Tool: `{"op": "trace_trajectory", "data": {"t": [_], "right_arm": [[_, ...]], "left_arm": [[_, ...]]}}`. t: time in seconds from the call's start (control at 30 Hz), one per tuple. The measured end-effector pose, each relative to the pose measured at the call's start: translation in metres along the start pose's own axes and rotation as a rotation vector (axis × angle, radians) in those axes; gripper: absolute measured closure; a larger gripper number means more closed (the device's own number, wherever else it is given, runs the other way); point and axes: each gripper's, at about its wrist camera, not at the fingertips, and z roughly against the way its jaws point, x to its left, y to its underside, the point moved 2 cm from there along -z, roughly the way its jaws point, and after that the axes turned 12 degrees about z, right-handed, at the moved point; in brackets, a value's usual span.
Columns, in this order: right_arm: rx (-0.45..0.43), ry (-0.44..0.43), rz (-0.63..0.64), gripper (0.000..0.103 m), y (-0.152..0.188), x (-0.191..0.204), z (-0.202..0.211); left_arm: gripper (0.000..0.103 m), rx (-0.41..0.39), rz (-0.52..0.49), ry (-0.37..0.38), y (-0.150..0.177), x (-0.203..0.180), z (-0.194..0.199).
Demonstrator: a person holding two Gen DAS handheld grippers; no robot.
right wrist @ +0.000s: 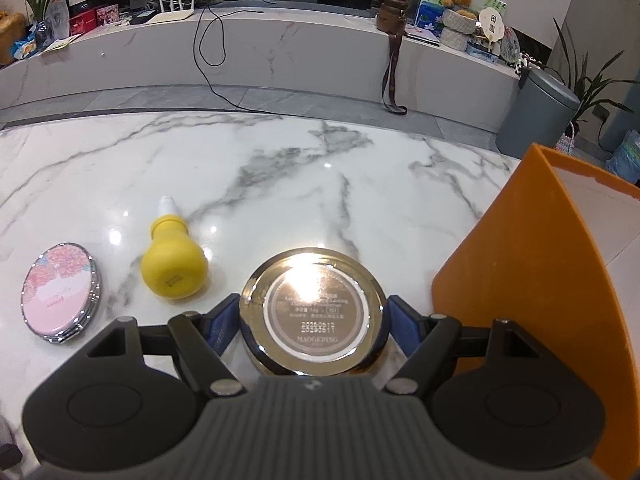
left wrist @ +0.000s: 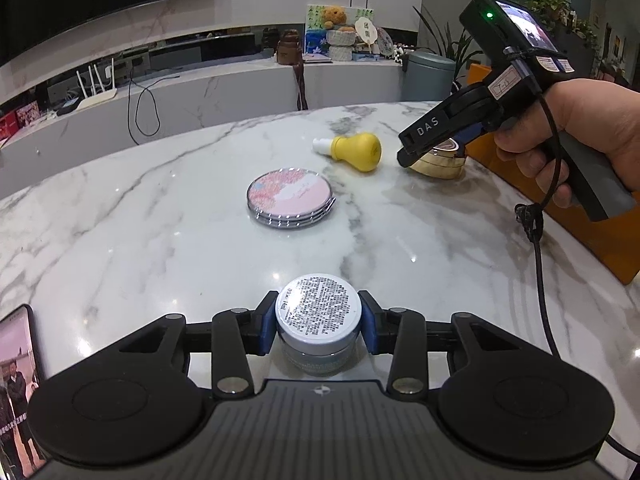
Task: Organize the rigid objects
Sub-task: 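Lift and carry the white jar and gold compact toward the orange box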
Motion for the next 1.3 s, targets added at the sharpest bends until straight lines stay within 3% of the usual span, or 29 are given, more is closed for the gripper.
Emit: {"op": "trace_trajectory", "data": {"t": [0.8, 1.3], "right_arm": [[-0.143, -0.038, -0.009, 0.027, -0.004, -0.017, 0.071], [-0.235, -0.025, -0.036, 0.027, 0.002, -0.044, 0.117]], "left_arm": [[0.057, -0.082, -0.047, 0.065, -0.026, -0.058, 0.028], [0.057, -0.121, -0.064, 0.052, -0.042, -0.080, 0.032]]}}
